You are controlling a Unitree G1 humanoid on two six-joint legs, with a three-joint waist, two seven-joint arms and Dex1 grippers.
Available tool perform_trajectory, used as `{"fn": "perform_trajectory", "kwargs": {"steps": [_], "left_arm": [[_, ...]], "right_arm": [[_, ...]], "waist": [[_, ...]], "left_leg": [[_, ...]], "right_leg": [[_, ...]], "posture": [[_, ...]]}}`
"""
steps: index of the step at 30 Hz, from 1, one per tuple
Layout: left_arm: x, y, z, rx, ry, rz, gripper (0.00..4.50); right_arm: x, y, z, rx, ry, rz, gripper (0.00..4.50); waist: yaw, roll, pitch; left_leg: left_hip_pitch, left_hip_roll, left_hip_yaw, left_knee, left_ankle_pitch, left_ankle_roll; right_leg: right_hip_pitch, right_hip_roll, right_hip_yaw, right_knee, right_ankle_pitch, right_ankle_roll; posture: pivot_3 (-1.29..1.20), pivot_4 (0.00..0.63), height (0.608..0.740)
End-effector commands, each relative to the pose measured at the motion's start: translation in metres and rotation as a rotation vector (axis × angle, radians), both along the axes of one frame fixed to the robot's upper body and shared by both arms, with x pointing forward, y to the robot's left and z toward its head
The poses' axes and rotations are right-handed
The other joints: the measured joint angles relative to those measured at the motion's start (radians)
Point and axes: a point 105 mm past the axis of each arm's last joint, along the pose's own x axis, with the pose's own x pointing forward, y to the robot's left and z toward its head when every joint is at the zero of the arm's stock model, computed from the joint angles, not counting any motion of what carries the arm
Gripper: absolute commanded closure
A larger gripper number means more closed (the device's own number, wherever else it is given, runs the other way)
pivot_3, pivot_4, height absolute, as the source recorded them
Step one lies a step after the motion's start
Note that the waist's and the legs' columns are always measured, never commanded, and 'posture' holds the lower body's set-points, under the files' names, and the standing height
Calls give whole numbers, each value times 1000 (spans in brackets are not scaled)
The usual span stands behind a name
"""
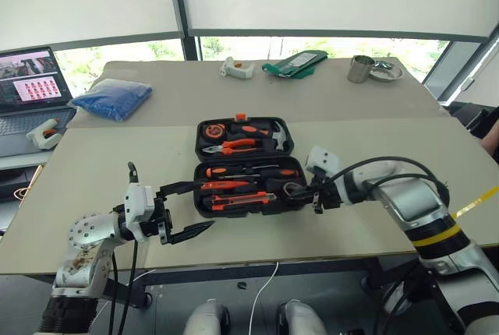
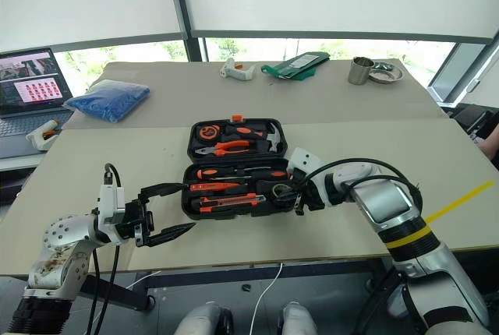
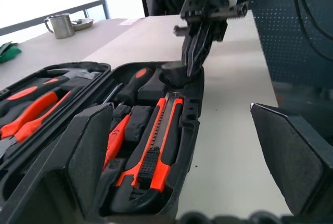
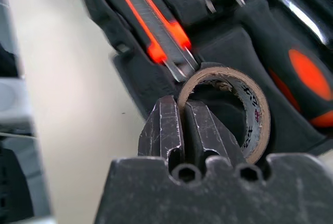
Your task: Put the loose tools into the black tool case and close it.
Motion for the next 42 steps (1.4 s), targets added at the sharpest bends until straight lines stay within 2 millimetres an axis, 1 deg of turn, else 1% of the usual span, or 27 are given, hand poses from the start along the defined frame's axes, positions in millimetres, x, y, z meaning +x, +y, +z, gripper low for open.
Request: {"fn": "perform_trajectory", "kwargs": {"steps": [1,3,4,5,6,7,9,10,13,14,16,17,18,19,20,21,22,23,24,26,27,28,29,31,34,39,42], "left_arm": [[0,4,6,-4,-49,28,0],[-1,5,5,-8,-49,42,0],[-1,6,5,-7,-52,54,0],[-1,7,4,-5,-54,63,0],[0,9,4,8,-59,89,0],[2,13,3,21,-61,115,0],[11,28,4,12,-38,231,0],[17,38,2,18,-15,295,0],[38,63,-1,7,56,474,781],[42,67,-1,3,71,506,1105],[59,73,2,-14,100,577,1895],[67,73,4,-18,112,602,2175],[73,73,5,-19,121,618,2522],[82,73,5,-23,132,640,3007],[90,74,4,-27,145,667,3255],[99,73,3,-37,159,683,3598],[105,70,2,-49,183,683,3986],[108,68,0,-57,199,679,4406],[114,64,-2,-52,209,678,4500],[122,55,-15,-5,262,675,4500],[124,53,-19,13,278,676,4500],[125,50,-24,31,307,662,4500],[126,49,-26,35,321,650,4500],[129,41,-23,20,320,618,4500],[129,29,-20,14,305,561,4500],[128,13,-23,47,289,482,4500],[120,-3,-26,70,289,360,4500]], "right_arm": [[5,-2,7,-18,-44,11,2951],[5,-4,12,-12,-53,18,2219],[-1,-6,18,-3,-29,47,1975],[-6,-8,21,3,-11,68,1555],[-10,-9,30,35,-9,74,1263],[-14,-9,39,61,-14,92,828],[-22,-15,60,142,-47,126,197],[-23,-20,67,173,-75,141,94],[0,-46,65,155,-188,19,0],[6,-52,63,145,-211,-8,0],[32,-63,63,129,-306,-130,0],[42,-68,59,101,-336,-169,518],[49,-70,56,80,-354,-189,736],[60,-73,51,40,-388,-228,1154],[68,-76,46,-2,-410,-252,1404],[76,-76,42,-39,-441,-266,1806],[83,-75,39,-57,-463,-275,2099],[87,-73,38,-62,-475,-276,2507],[91,-70,34,-72,-480,-271,2788],[99,-61,27,-68,-474,-258,3533],[101,-58,24,-64,-470,-255,3833],[101,-49,22,-36,-462,-218,4253],[102,-43,20,-25,-451,-202,4451],[104,-27,24,27,-468,-163,4451],[106,-14,23,39,-477,-132,4451],[104,-8,18,60,-417,-111,4451],[94,-5,15,103,-357,-56,4451]], "waist": [[0,0,0],[-1,0,0],[-1,0,0],[0,0,0],[0,0,0],[0,0,0],[1,0,0],[0,0,0],[0,0,0],[0,-1,0],[0,-1,1],[0,-2,1],[0,-2,2],[-1,-3,2],[-2,-3,2],[-3,-3,2],[-4,-3,2],[-6,-3,2],[-10,-3,2],[-16,-3,2],[-21,-3,2],[-24,-3,2],[-28,-3,2],[-34,-3,2],[-36,-3,2],[-30,-3,2],[-29,-3,2]], "left_leg": [[0,0,0,0,0,0],[0,0,0,0,0,0],[0,0,0,0,0,0],[0,0,0,0,0,0],[0,0,0,-1,0,0],[0,0,0,-1,0,0],[-1,0,0,0,0,0],[-1,0,0,0,0,0],[0,1,-1,0,0,0],[1,1,-1,0,0,0],[1,0,0,0,0,-1],[1,0,0,0,0,-1],[1,0,0,0,1,-1],[0,0,1,0,2,-2],[-1,0,1,0,2,-2],[0,0,1,0,3,-2],[0,-1,1,0,3,-2],[0,-1,2,0,3,-2],[0,-1,2,0,3,-2],[0,-2,3,-1,3,-3],[0,-2,4,-1,4,-3],[0,-3,5,-1,5,-6],[0,-3,6,-2,5,-6],[0,-2,7,-2,6,-6],[0,-1,7,-2,6,-6],[0,-1,6,-2,5,-6],[0,-1,6,-2,5,-6]], "right_leg": [[0,0,0,0,0,0],[0,0,0,0,0,0],[0,0,0,0,0,0],[0,0,0,0,0,0],[0,0,0,0,0,0],[0,0,0,0,0,0],[-1,0,0,0,0,0],[-1,0,-1,0,0,0],[0,0,-1,0,-1,1],[1,0,-1,0,-3,5],[0,0,-1,-1,-3,5],[1,0,-1,0,-3,5],[0,0,-1,0,-2,5],[0,0,0,0,-1,6],[-1,1,0,0,0,6],[-1,1,0,1,0,6],[-1,1,0,1,1,6],[-1,1,0,1,2,4],[0,1,0,1,2,3],[0,1,0,1,3,2],[0,2,0,1,3,2],[0,2,0,1,3,2],[-1,2,0,0,3,2],[-1,2,0,0,3,3],[-1,2,0,0,3,3],[0,1,0,1,3,3],[-1,1,0,1,3,3]], "posture": [[0,150,740],[0,150,740],[0,150,740],[0,150,740],[0,150,740],[0,150,740],[0,150,740],[0,150,740],[0,150,740],[0,150,740],[0,150,740],[0,150,740],[0,150,740],[0,150,740],[0,150,740],[0,150,740],[0,150,740],[0,150,740],[0,150,740],[0,150,740],[0,150,740],[0,150,740],[0,150,740],[0,150,740],[0,150,740],[0,150,740],[0,150,740]]}}
